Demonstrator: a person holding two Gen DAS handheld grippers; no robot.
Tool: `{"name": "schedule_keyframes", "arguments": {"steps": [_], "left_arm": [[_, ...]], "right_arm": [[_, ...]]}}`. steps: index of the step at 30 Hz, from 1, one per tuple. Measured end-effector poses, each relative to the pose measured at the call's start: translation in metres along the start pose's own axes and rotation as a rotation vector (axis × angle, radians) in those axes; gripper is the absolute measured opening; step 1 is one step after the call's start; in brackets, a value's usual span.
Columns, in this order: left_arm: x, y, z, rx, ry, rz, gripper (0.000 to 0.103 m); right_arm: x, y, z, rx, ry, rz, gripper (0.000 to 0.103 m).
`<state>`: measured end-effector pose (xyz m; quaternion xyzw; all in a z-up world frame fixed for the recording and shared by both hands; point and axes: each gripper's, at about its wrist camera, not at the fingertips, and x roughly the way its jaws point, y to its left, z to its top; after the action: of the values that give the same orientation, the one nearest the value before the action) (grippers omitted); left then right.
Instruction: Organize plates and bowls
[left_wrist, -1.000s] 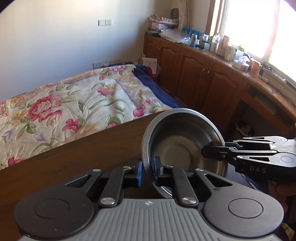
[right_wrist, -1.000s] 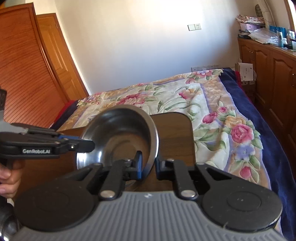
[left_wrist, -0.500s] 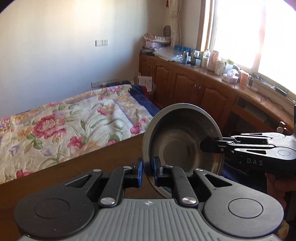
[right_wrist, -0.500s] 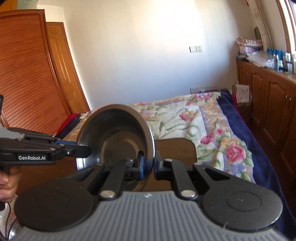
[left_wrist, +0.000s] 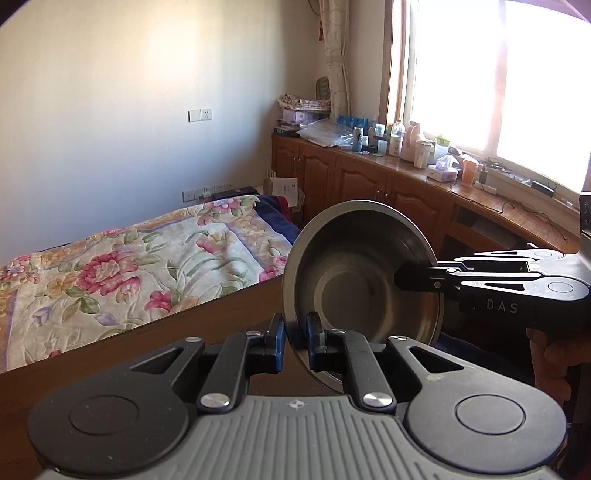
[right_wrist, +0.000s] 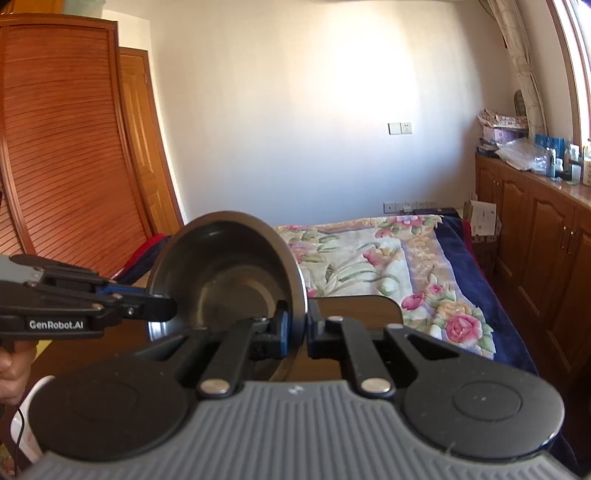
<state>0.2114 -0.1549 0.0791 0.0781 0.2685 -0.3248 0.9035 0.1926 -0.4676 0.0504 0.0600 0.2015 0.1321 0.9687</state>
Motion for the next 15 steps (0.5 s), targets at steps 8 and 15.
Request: {"name": "schedule_keyframes", "arguments": {"steps": [8, 15], "left_arm": [[-0.031, 0.000, -0.017, -0.002, -0.020, 0.003, 0.014], [-0.049, 0.001, -0.033, -0.013, -0.030, 0.006, 0.014]], "right_arm": [[-0.016, 0.021, -0.006, -0.035, -0.004, 0.004, 0.011], [-0.026, 0.035, -0.013, -0.050, 0.002, 0.014, 0.011]]}}
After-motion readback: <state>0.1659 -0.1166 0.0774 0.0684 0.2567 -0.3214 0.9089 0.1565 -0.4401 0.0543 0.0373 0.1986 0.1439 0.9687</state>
